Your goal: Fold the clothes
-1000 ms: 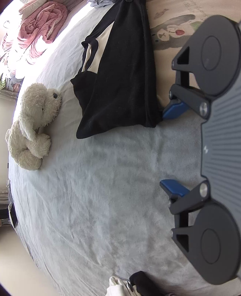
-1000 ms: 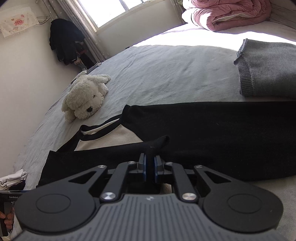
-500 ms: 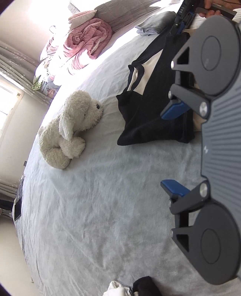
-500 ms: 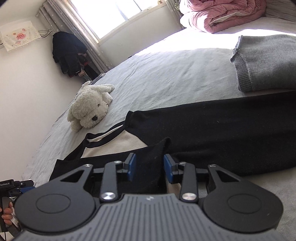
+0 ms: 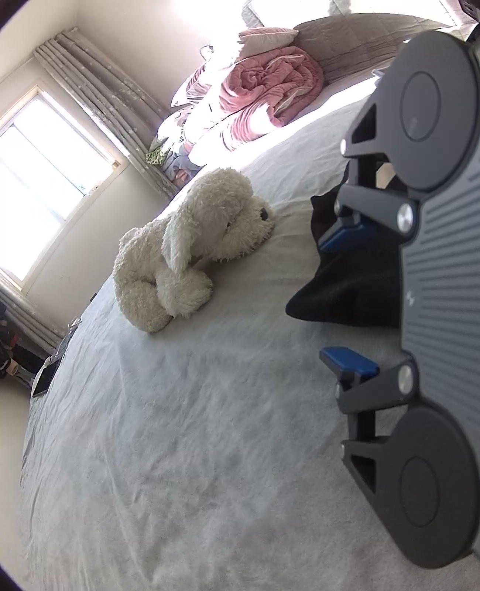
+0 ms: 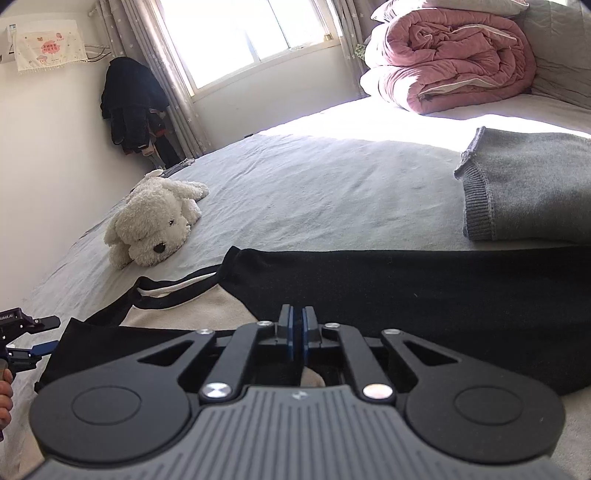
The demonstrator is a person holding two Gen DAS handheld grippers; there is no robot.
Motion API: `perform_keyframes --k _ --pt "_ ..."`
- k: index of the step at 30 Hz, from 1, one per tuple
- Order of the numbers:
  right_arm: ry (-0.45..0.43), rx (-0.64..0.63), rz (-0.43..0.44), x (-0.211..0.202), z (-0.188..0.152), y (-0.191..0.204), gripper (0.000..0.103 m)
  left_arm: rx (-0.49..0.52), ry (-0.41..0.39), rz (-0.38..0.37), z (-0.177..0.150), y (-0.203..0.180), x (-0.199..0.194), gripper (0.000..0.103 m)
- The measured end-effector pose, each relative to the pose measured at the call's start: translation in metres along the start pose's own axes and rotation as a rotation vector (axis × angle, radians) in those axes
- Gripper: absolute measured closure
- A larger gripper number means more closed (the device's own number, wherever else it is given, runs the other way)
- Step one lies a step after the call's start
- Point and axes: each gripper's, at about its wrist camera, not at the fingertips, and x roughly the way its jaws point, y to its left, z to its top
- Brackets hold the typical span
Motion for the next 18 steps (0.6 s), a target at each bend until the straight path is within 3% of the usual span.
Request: perform_keyframes --k 3,7,10,14,15,16,17,18 --pt "0.039 -0.020 -0.012 0.003 0.001 0.003 0.098 -0.044 0.000 -0.006 -0.005 0.013 0.004 0.069" --pt "0.044 0.017 -0.009 0.001 0.001 -0.001 0.084 -0.116 0.001 -0.052 -0.004 0.019 0.004 0.068" --pt "0.033 0.018 -0.014 0.002 0.001 0.001 0.057 -0.095 -0.007 -0.054 -0.008 0.014 0.006 0.067" --pt "0.036 -0.064 -0.059 0.012 -0.003 0.010 0.059 -0.073 -0.007 -0.068 -0.012 0.007 0.010 0.066" --pt "0.037 -0.095 -0.066 0.014 -0.006 0.013 0.063 -0.072 -0.006 -0.074 -0.014 0.006 0.010 0.065" --pt "0.038 -0.127 -0.074 0.016 -0.009 0.016 0.080 -0.064 -0.007 -0.075 -0.015 0.005 0.010 0.064" --pt "0.039 -0.158 -0.082 0.018 -0.011 0.019 0.088 -0.055 -0.008 -0.074 -0.015 0.004 0.010 0.063" --pt "0.040 -0.189 -0.089 0.019 -0.014 0.022 0.089 -0.047 -0.009 -0.072 -0.016 0.003 0.011 0.063"
